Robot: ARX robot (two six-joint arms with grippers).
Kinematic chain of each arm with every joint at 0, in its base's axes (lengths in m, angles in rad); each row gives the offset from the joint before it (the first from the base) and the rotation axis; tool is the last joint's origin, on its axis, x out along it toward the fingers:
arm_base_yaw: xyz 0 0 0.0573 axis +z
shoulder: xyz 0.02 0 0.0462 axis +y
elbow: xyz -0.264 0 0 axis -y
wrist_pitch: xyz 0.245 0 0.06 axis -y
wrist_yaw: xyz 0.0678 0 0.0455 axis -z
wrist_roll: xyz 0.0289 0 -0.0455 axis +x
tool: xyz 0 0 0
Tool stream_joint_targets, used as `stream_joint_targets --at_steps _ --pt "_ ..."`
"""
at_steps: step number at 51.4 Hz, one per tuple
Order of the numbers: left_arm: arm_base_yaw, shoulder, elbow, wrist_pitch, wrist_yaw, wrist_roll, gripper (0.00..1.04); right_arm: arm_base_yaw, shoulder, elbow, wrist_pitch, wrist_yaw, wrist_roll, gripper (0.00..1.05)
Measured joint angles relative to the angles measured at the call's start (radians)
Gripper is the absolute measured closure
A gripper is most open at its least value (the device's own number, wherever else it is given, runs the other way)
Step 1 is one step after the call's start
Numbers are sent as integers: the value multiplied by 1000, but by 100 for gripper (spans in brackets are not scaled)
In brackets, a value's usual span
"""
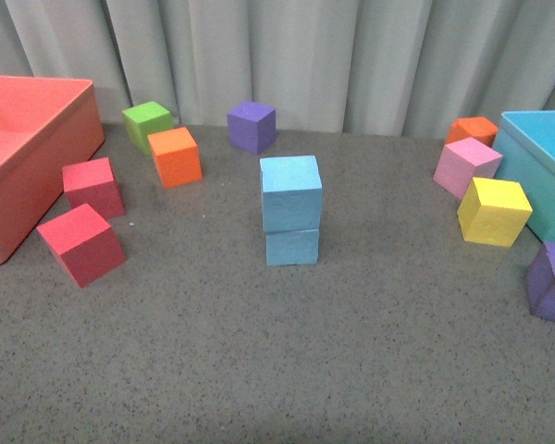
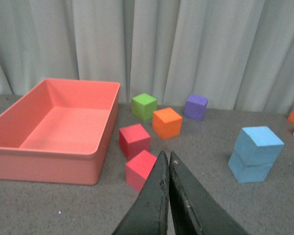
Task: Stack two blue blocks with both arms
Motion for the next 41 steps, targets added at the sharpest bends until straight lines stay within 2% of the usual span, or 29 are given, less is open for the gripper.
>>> stream_joint_targets --at_steps 4,17,25,28,41 --pt "0 -2 0 -3 0 0 94 0 0 0 0 0 0 10" --pt "0 -4 0 -3 0 0 55 0 0 0 0 0 0 10" --pt "0 -4 0 -3 0 0 17 0 0 0 0 0 0 10" --pt "0 -4 0 -3 0 0 7 0 0 0 0 0 0 10" --pt "0 -4 0 -3 0 2 7 0 0 0 0 0 0 10"
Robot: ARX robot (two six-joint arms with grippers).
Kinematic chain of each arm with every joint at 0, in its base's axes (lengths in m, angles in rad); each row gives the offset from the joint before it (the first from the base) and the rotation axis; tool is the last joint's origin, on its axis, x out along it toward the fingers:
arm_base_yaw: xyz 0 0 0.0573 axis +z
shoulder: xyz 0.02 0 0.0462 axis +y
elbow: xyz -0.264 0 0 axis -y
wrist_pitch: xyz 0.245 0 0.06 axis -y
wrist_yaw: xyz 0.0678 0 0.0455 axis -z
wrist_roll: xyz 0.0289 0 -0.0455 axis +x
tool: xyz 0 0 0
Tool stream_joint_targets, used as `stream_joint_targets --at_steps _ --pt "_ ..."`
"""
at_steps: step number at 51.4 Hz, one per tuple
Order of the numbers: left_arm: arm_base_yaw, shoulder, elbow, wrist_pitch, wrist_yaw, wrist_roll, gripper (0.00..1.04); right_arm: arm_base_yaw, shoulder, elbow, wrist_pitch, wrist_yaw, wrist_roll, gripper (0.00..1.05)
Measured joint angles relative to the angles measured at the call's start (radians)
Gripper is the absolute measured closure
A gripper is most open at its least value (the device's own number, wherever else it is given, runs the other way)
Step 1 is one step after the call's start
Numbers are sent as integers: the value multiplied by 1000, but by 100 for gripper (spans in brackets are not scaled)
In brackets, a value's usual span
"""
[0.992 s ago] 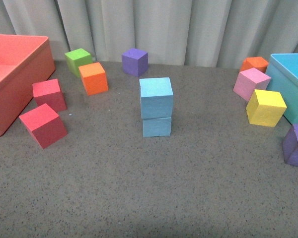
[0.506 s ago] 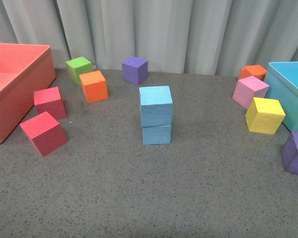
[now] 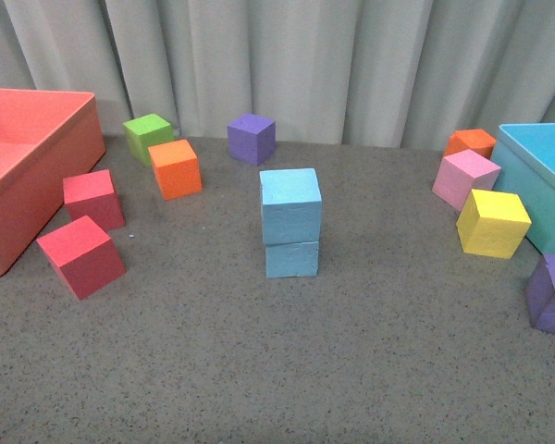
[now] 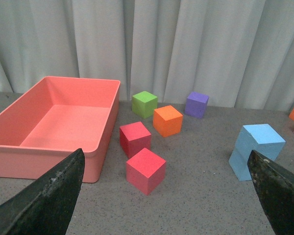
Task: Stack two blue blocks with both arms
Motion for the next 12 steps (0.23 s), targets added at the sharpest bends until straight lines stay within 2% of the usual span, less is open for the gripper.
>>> stream_joint_targets --at_steps 12 --pt "0 0 0 0 0 0 7 0 0 0 0 0 0 10"
